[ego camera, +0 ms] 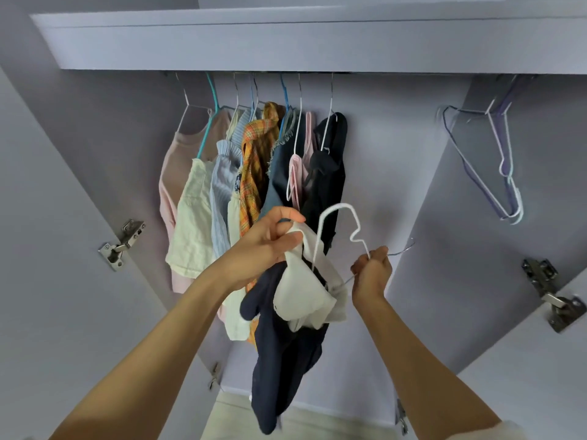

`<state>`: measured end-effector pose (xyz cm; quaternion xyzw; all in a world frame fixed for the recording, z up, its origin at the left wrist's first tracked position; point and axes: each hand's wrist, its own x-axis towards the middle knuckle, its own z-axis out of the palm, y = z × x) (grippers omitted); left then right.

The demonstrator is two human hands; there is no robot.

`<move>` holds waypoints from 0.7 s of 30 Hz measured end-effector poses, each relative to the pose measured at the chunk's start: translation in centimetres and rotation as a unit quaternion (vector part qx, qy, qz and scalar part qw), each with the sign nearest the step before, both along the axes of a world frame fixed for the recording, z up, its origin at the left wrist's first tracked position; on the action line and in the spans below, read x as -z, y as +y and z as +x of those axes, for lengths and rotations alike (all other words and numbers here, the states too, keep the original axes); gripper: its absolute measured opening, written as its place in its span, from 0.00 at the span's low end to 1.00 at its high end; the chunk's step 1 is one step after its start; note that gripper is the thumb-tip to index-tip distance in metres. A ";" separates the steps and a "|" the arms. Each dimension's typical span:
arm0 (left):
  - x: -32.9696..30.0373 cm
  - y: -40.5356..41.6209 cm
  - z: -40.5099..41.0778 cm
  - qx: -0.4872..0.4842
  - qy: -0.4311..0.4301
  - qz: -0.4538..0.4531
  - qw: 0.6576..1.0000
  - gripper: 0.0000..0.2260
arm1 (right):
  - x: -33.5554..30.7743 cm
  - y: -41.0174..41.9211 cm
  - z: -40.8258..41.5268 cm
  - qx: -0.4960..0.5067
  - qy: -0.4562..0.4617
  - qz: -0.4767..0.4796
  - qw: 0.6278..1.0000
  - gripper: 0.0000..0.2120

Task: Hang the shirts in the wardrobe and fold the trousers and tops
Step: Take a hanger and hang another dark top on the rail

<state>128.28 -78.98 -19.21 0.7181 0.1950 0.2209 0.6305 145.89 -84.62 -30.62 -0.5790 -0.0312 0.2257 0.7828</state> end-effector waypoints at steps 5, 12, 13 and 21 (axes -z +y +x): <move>-1.1 1.4 -2.3 -0.056 -0.031 -0.001 0.998 0.07 | 0.1 -0.3 0.2 -0.021 -0.160 -0.073 0.984 0.19; 2.0 3.6 -4.8 -0.166 0.271 0.271 0.909 0.09 | -1.8 0.2 1.5 0.008 -0.429 -0.152 0.891 0.20; 2.1 3.8 -4.9 -0.177 0.260 0.243 0.918 0.10 | -1.9 0.3 1.6 0.006 -0.431 -0.159 0.888 0.20; 0.4 1.8 -2.6 -0.097 0.034 0.069 0.992 0.06 | -1.3 1.4 1.4 -0.009 -0.052 -0.020 0.998 0.18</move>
